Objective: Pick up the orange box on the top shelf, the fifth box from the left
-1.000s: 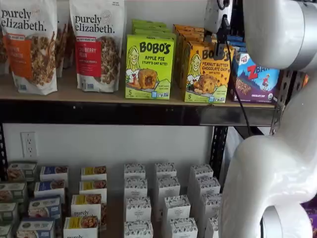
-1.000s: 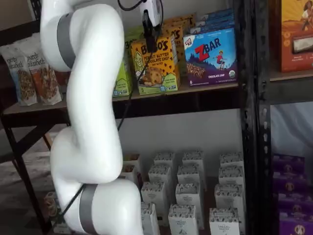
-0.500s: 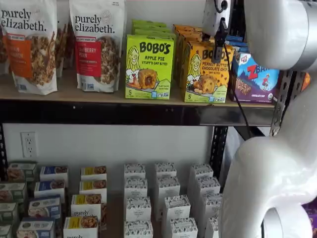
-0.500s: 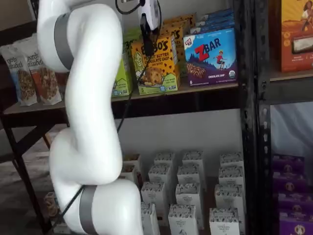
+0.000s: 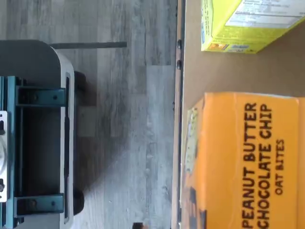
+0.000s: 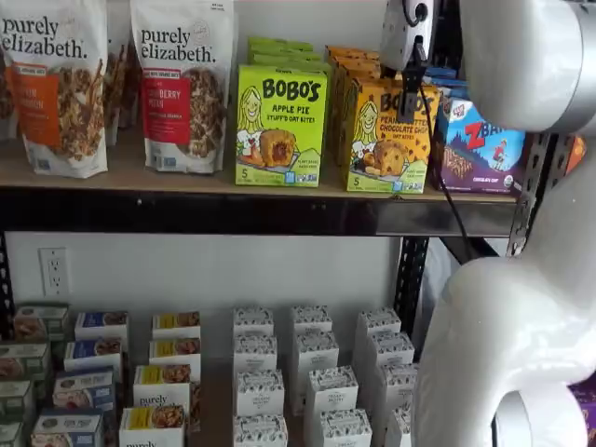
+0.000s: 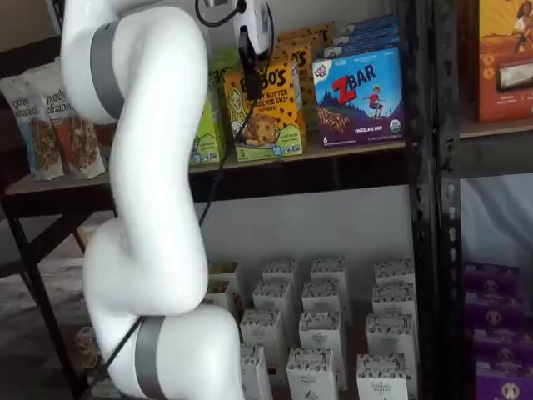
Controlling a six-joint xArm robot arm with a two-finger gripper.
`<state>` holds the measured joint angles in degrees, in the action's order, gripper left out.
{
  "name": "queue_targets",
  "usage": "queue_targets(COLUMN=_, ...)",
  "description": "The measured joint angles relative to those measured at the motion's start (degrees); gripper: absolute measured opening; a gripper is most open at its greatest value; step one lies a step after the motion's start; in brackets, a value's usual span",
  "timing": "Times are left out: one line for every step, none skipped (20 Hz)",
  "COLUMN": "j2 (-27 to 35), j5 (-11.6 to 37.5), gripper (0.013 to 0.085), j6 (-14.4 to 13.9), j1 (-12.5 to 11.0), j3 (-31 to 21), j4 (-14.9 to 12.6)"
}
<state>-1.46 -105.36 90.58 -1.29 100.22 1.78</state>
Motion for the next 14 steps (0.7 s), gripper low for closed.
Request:
queue_targets(j2=-0.2, j5=0.1, gripper=0.069, j6=0.1, j1=-0.1, j3=-0.2, j4=0.1)
queue_targets(j2=-0.3, j5=0.1, gripper=0.069, j6=0.1, j1=-0.2, j3=-0.3, j4=0.2)
queue_targets(j2=-0.4, j5=0.2, gripper=0.065, j6=0.2, j1=-0.2, j3=-0.4, j4=0.3)
queue_targets(j2=-0.5, j5=0.2, gripper=0.065, j6=0.2, j1=-0.3, j3=-0.5, j4=0.3)
queue_targets(j2=-0.6, j5=0.3, gripper=0.061, j6=0.3, j1=-0.4, j3=-0.6, j4=0.4)
queue_targets(j2=-0.7, j5=0.4, gripper=0.061, j6=0.3, j1=-0.4, j3=-0.6, j4=0.4)
queue_targets(j2=-0.8, j5=0.4, gripper=0.057, j6=0.4, j1=-0.5, j3=-0.7, j4=0.5)
queue_targets(j2=-0.8, j5=0.4, gripper=0.057, j6=0.4, j1=-0.5, j3=-0.7, j4=0.5)
queue_targets(j2=-0.9, j5=0.4, gripper=0.053, j6=0.4, j1=-0.5, j3=-0.7, j4=0.6)
queue_targets(j2=-0.9, j5=0.3, gripper=0.053, j6=0.4, j1=-0.6, j3=-0.7, j4=0.6)
queue_targets(j2=-1.0, j5=0.3, gripper=0.049, j6=0.4, j1=-0.6, j3=-0.6, j4=0.7)
queue_targets(j2=-1.0, j5=0.3, gripper=0.049, j6=0.4, j1=-0.6, j3=-0.6, j4=0.7)
queue_targets(j2=-1.1, j5=0.4, gripper=0.049, j6=0.4, j1=-0.6, j3=-0.7, j4=0.7)
queue_targets(j2=-1.3, j5=0.7, gripper=0.049, j6=0.4, j1=-0.6, j3=-0.8, j4=0.7)
